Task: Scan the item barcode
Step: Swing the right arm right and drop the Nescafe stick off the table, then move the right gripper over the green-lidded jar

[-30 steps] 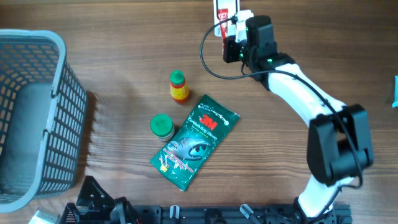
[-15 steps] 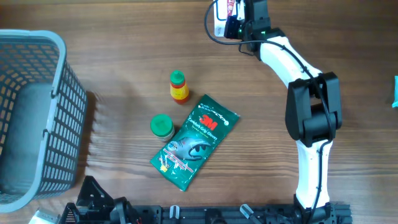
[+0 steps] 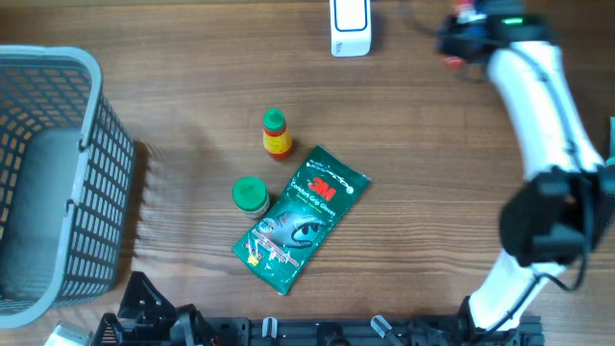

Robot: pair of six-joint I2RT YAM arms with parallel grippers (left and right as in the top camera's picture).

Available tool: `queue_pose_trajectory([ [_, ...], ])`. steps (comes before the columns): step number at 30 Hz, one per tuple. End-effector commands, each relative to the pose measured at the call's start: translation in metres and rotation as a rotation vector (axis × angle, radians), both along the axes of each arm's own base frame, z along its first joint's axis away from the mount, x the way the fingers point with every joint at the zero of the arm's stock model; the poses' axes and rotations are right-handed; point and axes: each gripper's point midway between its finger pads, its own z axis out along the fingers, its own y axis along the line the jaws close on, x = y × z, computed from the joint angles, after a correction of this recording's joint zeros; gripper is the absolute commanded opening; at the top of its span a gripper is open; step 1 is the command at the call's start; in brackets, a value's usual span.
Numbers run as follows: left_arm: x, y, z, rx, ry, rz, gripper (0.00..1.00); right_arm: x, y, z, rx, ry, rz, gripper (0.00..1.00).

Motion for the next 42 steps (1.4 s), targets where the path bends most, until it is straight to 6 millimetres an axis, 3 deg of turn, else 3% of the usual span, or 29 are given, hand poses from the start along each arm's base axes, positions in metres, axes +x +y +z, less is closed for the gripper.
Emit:
queue_pose_trajectory([
  [1,0.0,-0.001,0.001,0.001,-0.011,-0.004,1.0,-0.037,-0.15,-0.016,-0.201,0.088,-0.358,0.05],
  [3,0.0,-0.001,0.001,0.001,-0.011,-0.004,1.0,-0.062,-0.219,-0.052,-0.205,0.162,-0.459,0.04],
  [5,0.0,-0.001,0.001,0.001,-0.011,-0.004,1.0,-0.092,-0.266,-0.092,-0.175,0.243,-0.553,0.04],
  [7,0.0,-0.001,0.001,0.001,-0.011,-0.004,1.0,-0.109,-0.286,-0.127,-0.061,0.282,-0.578,0.05],
  [10,0.0,-0.001,0.001,0.001,-0.011,-0.004,1.0,-0.124,-0.299,-0.151,0.021,0.31,-0.604,0.05],
  [11,0.0,-0.001,0.001,0.001,-0.011,-0.004,1.0,-0.125,-0.3,-0.151,0.033,0.303,-0.622,0.18],
  [13,0.0,-0.001,0.001,0.001,-0.011,-0.004,1.0,-0.12,-0.294,-0.139,0.091,0.259,-0.636,0.79],
  [14,0.0,-0.001,0.001,0.001,-0.011,-0.004,1.0,-0.115,-0.291,-0.125,0.113,0.225,-0.623,0.99],
  [16,0.0,-0.001,0.001,0.001,-0.011,-0.004,1.0,-0.107,-0.28,-0.068,0.168,0.1,-0.636,1.0],
  [18,0.0,-0.001,0.001,0.001,-0.011,-0.004,1.0,-0.106,-0.259,-0.006,0.234,-0.034,-0.611,1.0],
  [20,0.0,-0.001,0.001,0.001,-0.011,-0.004,1.0,-0.105,-0.217,0.067,0.286,-0.183,-0.491,0.99],
  [23,0.0,-0.001,0.001,0.001,-0.011,-0.004,1.0,-0.116,-0.146,0.133,0.312,-0.281,-0.335,1.0],
  [26,0.0,-0.001,0.001,0.001,-0.011,-0.004,1.0,-0.138,-0.063,0.162,0.358,-0.266,-0.2,0.99],
  [28,0.0,-0.001,0.001,0.001,-0.011,-0.004,1.0,-0.154,-0.012,0.157,0.385,-0.182,-0.095,1.0],
  [31,0.0,-0.001,0.001,0.001,-0.011,-0.004,1.0,-0.18,0.038,0.126,0.408,0.009,-0.018,1.0],
  [36,0.0,-0.001,0.001,0.001,-0.011,-0.004,1.0,-0.195,0.084,0.08,0.354,0.144,-0.096,1.0],
  [39,0.0,-0.001,0.001,0.001,-0.011,-0.004,1.0,-0.203,0.126,0.04,0.331,0.209,-0.016,1.0],
  [40,0.0,-0.001,0.001,0.001,-0.011,-0.004,1.0,-0.208,0.143,0.016,0.33,0.24,0.007,1.0],
  [42,0.0,-0.001,0.001,0.001,-0.011,-0.004,1.0,-0.223,0.155,-0.022,0.361,0.305,-0.077,1.0],
])
